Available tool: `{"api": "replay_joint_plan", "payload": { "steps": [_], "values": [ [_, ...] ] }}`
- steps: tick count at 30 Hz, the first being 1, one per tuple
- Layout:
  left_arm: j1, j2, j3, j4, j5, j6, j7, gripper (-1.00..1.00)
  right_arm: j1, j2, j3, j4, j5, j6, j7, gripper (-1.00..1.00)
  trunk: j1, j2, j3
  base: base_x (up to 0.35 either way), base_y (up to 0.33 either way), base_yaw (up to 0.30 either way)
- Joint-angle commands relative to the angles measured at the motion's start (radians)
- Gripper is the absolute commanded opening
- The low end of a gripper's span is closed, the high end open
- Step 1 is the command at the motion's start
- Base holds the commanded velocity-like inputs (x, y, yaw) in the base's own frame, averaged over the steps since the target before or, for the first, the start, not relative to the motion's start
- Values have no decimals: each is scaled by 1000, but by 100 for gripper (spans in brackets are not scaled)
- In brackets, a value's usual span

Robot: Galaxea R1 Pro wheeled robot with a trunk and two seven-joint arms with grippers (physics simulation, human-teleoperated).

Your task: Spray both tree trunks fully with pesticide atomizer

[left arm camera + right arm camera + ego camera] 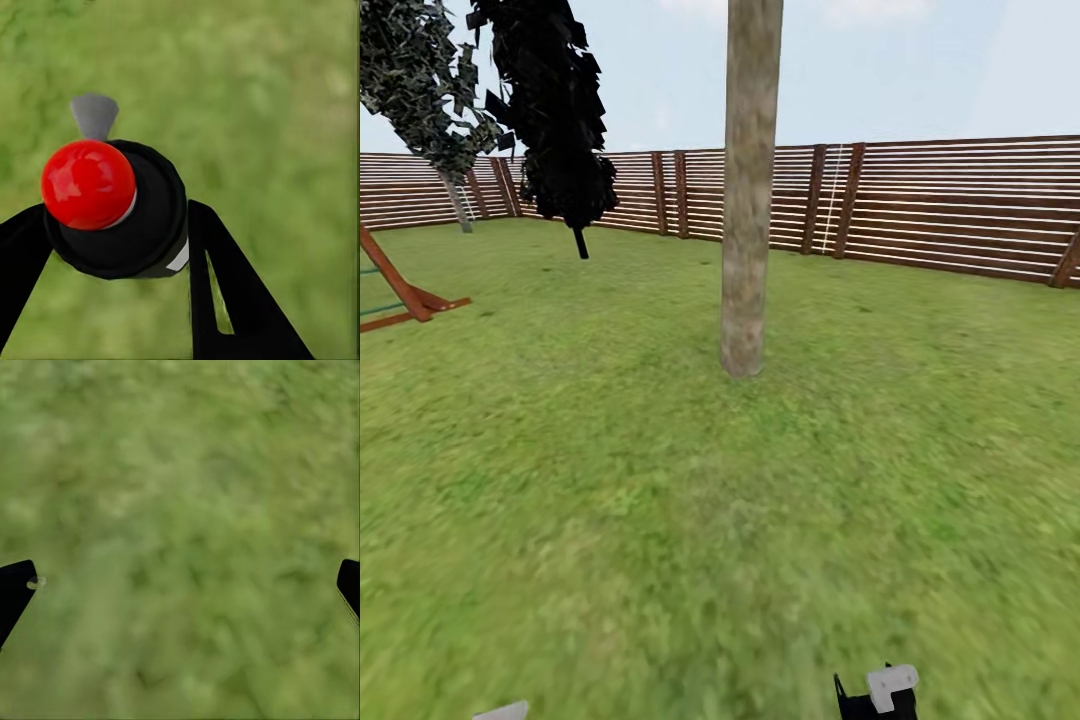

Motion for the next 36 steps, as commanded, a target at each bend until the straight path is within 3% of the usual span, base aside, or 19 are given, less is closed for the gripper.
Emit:
{"api": "replay_joint_plan", "payload": {
  "steps": [1, 10, 18, 36],
  "values": [
    [0, 0, 0, 0, 0, 0, 0, -100, 0, 0, 0, 0, 0, 0, 0, 100, 0, 0, 0, 340, 0, 0],
    [0, 0, 0, 0, 0, 0, 0, -100, 0, 0, 0, 0, 0, 0, 0, 100, 0, 0, 0, 340, 0, -1],
    [0, 0, 0, 0, 0, 0, 0, -100, 0, 0, 1, 0, 0, 1, 0, 100, 0, 0, 2, 340, 0, -174],
    [0, -1, 0, 0, 0, 0, 0, -100, 0, -2, 0, 2, 1, 2, -1, 100, 0, 0, 2, 340, 0, -4]
  ]
}}
